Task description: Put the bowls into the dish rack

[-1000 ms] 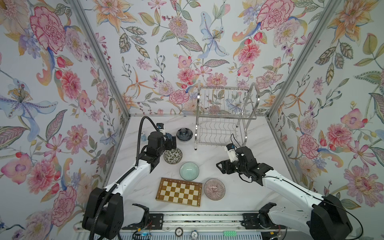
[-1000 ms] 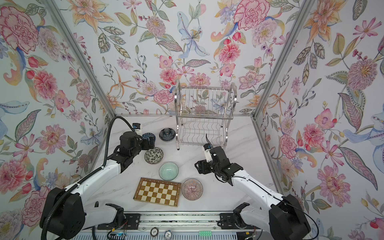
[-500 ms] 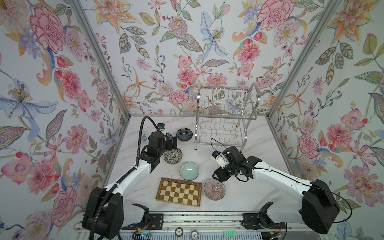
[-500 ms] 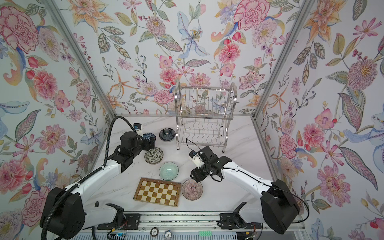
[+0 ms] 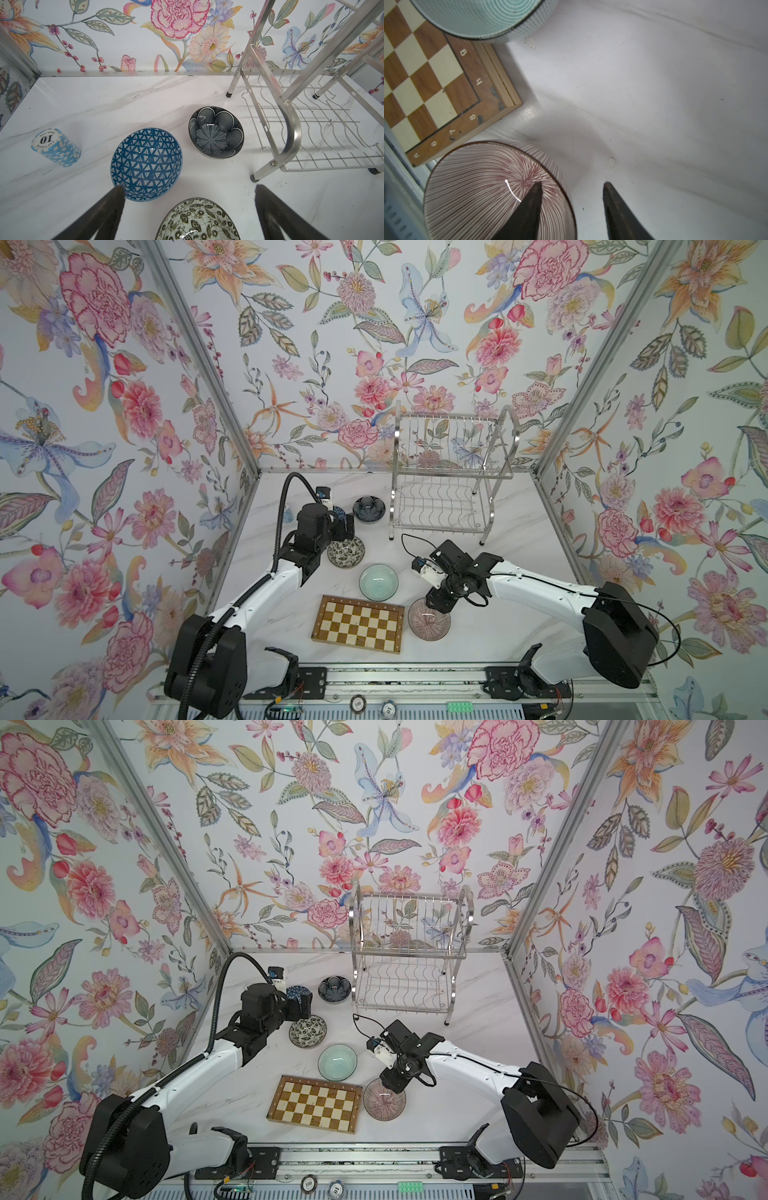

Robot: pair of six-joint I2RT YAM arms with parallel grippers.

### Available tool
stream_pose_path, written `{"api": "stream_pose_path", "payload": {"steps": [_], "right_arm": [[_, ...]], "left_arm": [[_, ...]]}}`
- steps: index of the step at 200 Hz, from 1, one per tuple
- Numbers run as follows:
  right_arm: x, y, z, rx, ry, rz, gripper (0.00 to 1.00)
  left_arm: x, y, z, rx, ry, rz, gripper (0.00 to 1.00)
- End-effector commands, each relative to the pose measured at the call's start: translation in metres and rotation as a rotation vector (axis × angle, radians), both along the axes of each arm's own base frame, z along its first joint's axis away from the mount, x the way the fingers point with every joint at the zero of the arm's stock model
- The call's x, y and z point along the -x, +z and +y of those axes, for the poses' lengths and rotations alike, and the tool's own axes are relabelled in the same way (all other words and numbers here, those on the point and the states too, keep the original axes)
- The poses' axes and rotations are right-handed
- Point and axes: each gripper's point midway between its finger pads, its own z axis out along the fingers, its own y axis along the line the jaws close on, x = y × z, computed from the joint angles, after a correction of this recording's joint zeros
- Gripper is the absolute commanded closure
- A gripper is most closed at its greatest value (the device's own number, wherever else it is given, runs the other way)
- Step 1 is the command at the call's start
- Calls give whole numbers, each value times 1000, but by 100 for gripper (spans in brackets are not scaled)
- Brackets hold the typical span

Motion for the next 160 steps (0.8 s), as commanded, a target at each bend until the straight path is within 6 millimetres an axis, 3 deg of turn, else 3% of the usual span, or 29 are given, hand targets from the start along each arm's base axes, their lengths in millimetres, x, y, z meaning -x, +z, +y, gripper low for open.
{"api": "stream_pose_path", "payload": {"steps": [1, 94, 127, 160], "right_arm": [[-9, 3, 4, 21, 14, -45, 55], [-17, -4, 1, 7, -23, -28, 77], [-28, 1, -13, -12, -113, -39, 84], [-53, 13, -36, -79, -289, -69, 90]], "left_arm": [[1, 1, -4, -11, -19, -10, 1], [1, 0, -2, -16, -13, -12, 1], [0, 0, -3, -13, -13, -12, 1], [0, 1, -3, -6, -15, -12, 1]]}}
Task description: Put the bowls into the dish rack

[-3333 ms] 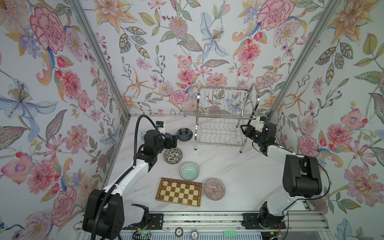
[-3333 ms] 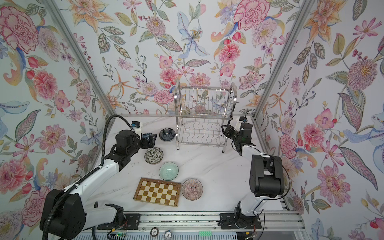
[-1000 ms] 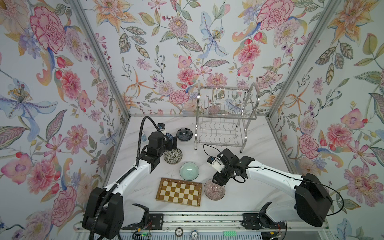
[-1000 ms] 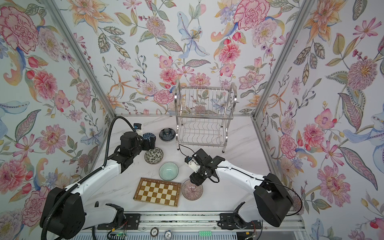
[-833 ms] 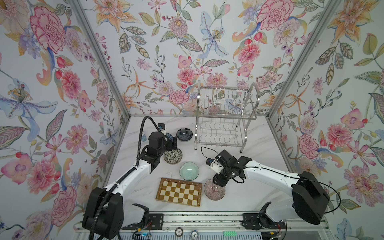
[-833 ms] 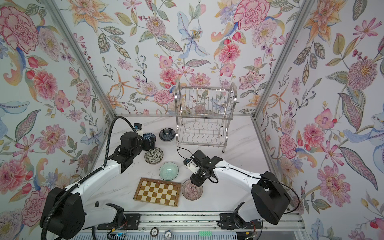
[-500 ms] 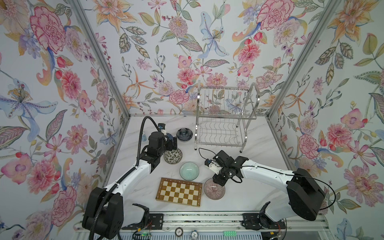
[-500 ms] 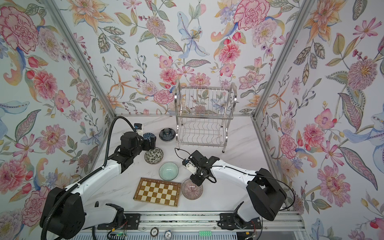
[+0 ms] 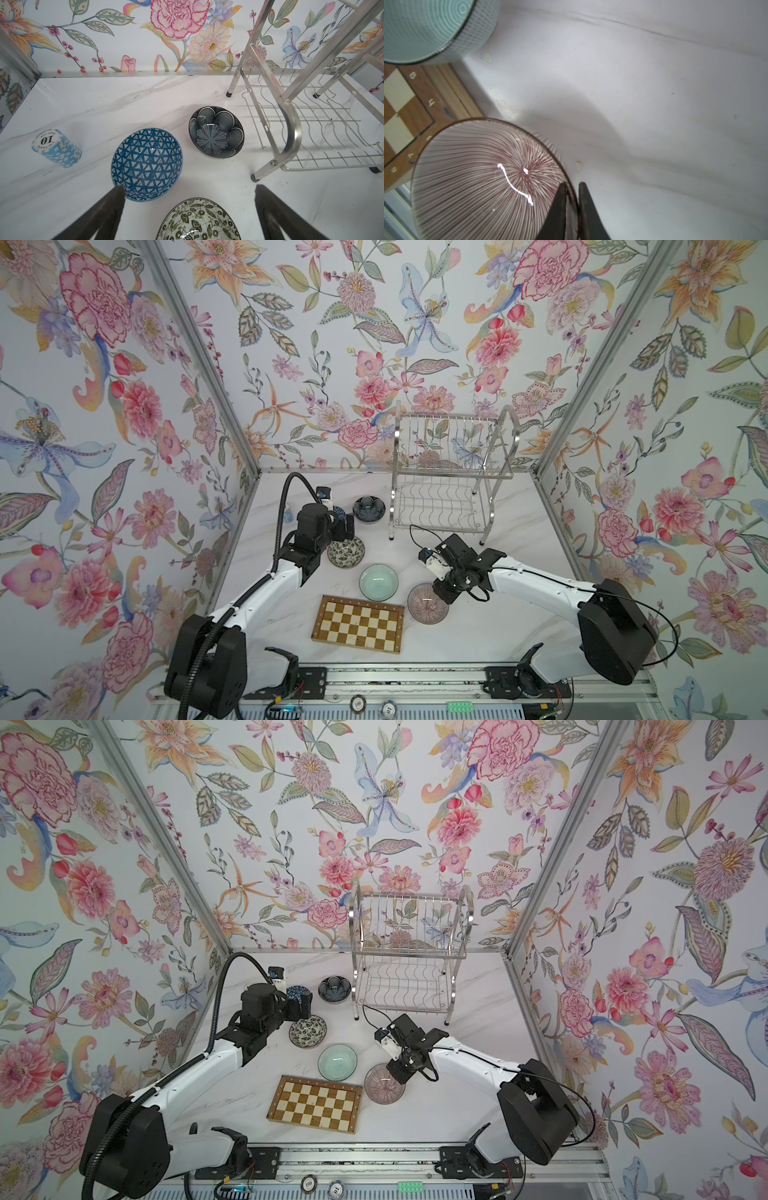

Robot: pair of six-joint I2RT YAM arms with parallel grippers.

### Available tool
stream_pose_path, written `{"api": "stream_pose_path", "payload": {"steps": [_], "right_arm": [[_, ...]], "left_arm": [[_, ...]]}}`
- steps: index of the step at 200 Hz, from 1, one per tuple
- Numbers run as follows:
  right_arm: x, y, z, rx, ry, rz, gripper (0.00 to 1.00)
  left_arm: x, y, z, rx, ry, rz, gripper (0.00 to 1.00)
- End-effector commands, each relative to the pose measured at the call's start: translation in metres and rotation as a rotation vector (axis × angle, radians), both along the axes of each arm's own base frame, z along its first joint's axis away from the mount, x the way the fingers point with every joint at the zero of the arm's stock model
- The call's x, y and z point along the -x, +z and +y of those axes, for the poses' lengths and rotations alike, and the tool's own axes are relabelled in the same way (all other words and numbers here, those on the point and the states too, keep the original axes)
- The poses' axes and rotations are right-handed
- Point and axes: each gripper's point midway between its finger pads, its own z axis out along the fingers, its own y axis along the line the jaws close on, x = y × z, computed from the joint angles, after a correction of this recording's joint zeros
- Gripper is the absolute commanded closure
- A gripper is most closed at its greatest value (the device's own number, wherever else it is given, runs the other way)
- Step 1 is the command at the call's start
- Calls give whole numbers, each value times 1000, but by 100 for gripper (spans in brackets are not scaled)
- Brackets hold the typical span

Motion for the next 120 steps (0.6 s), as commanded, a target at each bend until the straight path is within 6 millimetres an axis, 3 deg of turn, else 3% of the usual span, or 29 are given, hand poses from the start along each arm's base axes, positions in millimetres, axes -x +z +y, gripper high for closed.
{"api": "stream_pose_path", "payload": {"steps": [1, 47, 120], "right_arm": [[-19, 13, -14, -70, -140, -34, 90], [-45, 25, -28, -179, -345, -48, 95], [-65, 19, -31, -254, -615, -15, 97]], "left_arm": [[0, 1, -3, -4, -14, -10, 1], [1, 1, -3, -6, -14, -13, 1], [1, 3, -3, -3, -16, -19, 1]]}}
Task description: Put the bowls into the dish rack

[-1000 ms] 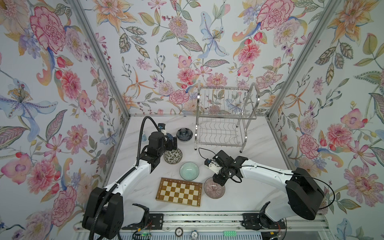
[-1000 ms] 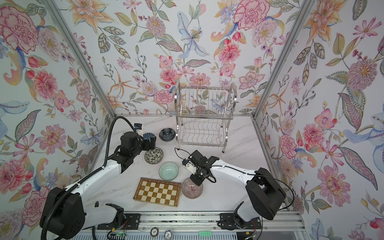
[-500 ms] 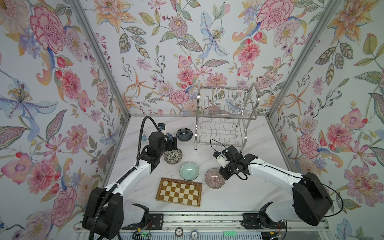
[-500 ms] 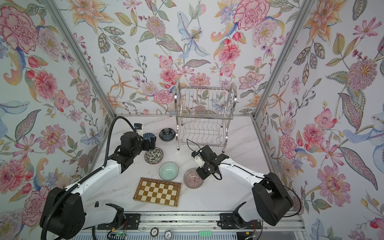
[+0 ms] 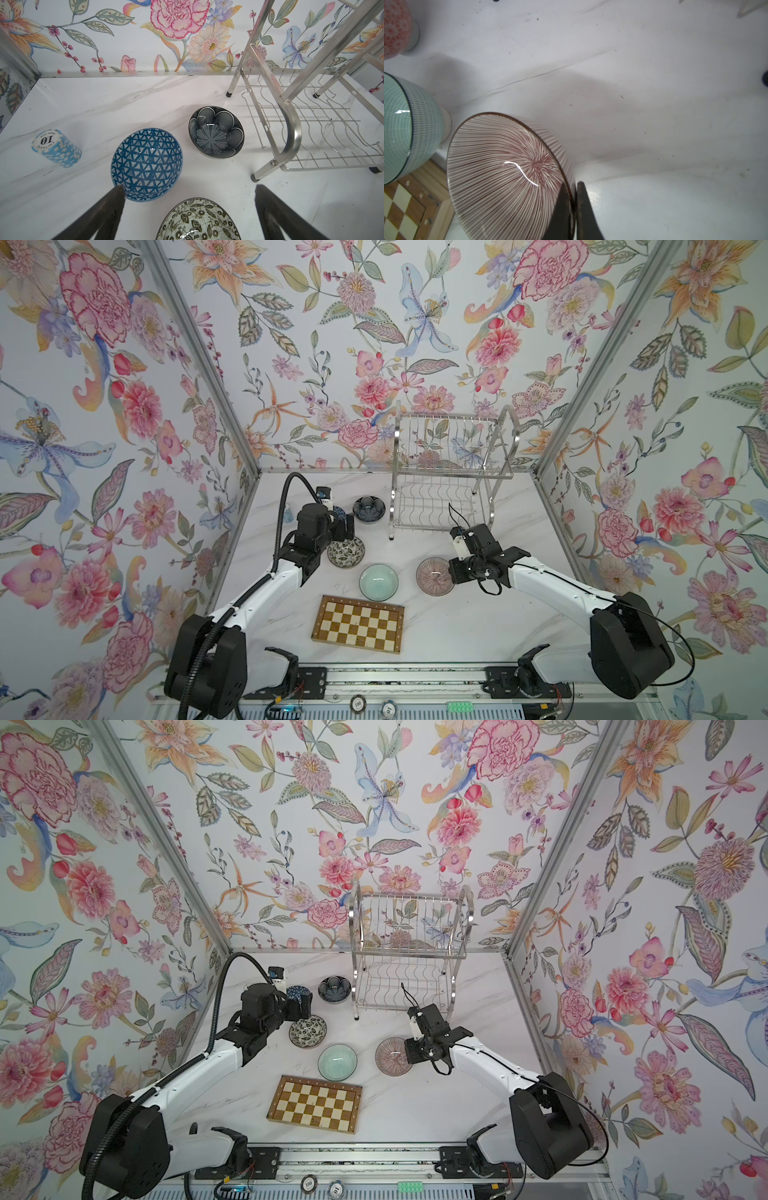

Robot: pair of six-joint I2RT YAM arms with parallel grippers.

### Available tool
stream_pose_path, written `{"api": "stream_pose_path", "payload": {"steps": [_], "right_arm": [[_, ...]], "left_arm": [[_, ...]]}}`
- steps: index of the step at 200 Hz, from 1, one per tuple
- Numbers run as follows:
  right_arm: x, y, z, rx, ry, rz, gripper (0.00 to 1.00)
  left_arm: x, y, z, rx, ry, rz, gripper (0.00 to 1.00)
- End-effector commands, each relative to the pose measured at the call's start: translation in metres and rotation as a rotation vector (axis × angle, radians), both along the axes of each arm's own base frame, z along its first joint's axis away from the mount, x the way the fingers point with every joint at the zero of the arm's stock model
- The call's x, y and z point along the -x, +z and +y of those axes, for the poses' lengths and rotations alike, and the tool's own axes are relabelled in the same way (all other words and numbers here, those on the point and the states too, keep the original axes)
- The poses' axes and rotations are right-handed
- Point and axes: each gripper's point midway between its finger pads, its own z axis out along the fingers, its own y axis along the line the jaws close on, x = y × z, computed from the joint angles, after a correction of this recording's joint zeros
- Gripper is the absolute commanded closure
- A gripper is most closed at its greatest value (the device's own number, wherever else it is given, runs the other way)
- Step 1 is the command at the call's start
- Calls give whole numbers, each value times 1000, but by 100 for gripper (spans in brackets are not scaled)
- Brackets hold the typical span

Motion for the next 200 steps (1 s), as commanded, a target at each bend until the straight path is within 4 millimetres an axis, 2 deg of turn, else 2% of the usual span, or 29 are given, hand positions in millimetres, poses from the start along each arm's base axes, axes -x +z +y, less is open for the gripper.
{"api": "stream_pose_path", "payload": {"steps": [1, 22, 79, 84, 116, 129, 167, 181, 200], "right_arm": [[-13, 4, 5, -78, -131, -1, 97], [-18, 9, 5, -116, -206, -3, 92], [-22, 9, 7, -192, -387, 7, 93], [-17, 8, 16, -194, -368, 12, 93], [-19, 10, 13, -171, -402, -3, 92], [-21, 15, 10, -178, -415, -29, 87], [-26, 24, 0, -189, -421, -82, 57], [-28, 29, -4, -175, -419, -108, 51], [-31, 40, -10, -132, -388, -165, 48]], "left_arm": [[1, 3, -3, -3, -16, -19, 1], [1, 1, -4, -4, -17, -14, 1], [1, 0, -5, -4, -18, -12, 1], [0, 1, -4, -4, -17, -12, 1], [1, -1, -4, -5, -18, -9, 1], [1, 1, -4, -3, -18, -13, 1], [1, 1, -4, -5, -18, -14, 1], [1, 2, -5, -2, -20, -14, 1], [1, 2, -5, -3, -22, -16, 1]]}}
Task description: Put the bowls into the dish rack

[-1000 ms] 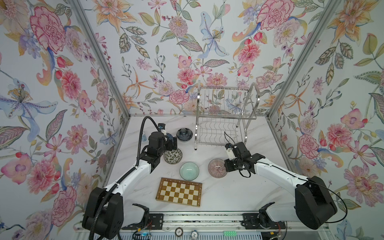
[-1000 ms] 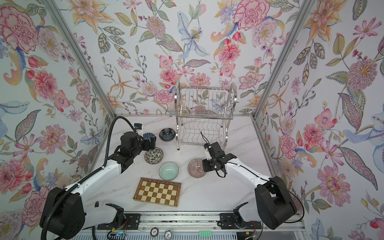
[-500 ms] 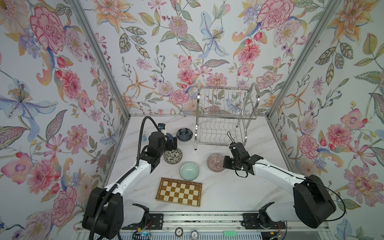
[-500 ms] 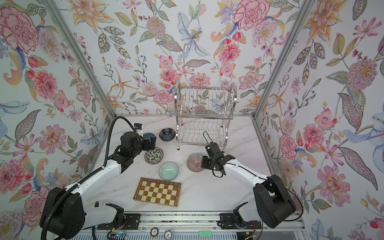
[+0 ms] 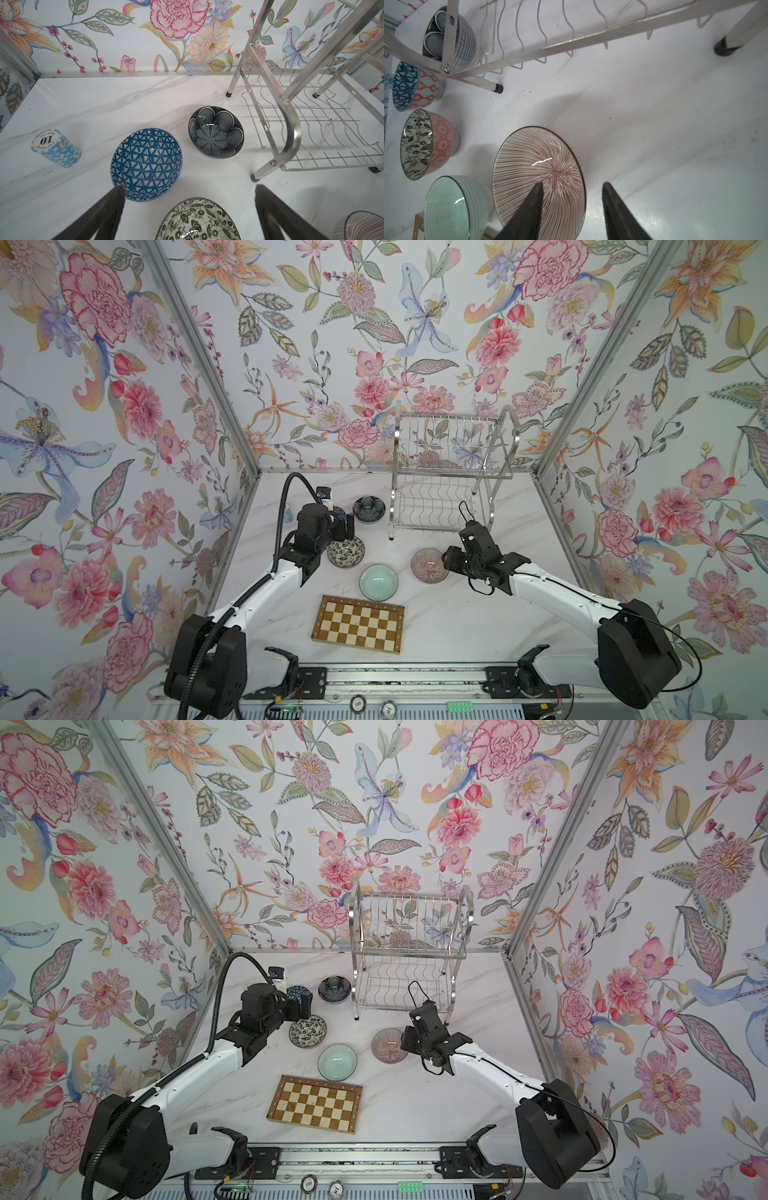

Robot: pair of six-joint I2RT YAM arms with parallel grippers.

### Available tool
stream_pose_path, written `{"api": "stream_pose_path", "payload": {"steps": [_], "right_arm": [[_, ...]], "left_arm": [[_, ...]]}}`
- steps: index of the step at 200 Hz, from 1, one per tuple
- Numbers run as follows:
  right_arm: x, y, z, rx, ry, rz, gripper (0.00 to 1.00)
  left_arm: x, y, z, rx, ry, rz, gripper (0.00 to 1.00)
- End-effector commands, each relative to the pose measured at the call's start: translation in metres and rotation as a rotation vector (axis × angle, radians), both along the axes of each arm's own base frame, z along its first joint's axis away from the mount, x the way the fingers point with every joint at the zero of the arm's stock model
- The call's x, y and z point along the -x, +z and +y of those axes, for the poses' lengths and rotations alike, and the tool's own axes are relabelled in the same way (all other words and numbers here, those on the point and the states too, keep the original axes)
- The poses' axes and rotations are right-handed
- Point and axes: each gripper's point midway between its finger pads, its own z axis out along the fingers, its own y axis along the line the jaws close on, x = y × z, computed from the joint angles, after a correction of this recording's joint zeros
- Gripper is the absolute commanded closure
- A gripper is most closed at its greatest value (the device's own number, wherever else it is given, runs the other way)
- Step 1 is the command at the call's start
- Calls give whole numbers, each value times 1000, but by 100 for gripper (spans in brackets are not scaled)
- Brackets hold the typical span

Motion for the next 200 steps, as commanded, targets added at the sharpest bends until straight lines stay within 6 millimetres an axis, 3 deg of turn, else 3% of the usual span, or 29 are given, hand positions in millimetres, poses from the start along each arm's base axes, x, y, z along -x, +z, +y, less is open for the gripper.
{"api": "stream_pose_path", "payload": {"steps": [1, 33, 88, 141, 175, 200], "right_arm": [[-6, 13, -11, 72, 10, -79, 48], [-9, 32, -10, 163, 129, -152, 45], [10, 58, 33, 211, 538, -261, 40], [45, 41, 64, 346, 923, -283, 38], [51, 31, 65, 460, 1067, -294, 37], [52, 26, 62, 533, 1138, -289, 37]], "left_arm": [[1, 2, -5, -3, -21, -15, 1], [2, 2, -5, -3, -24, -14, 1], [3, 2, -11, -8, -62, -12, 1], [7, -5, -21, 34, -75, 108, 1], [14, 15, -43, 96, -145, 220, 1], [19, 27, -69, 159, -292, 170, 1]]}}
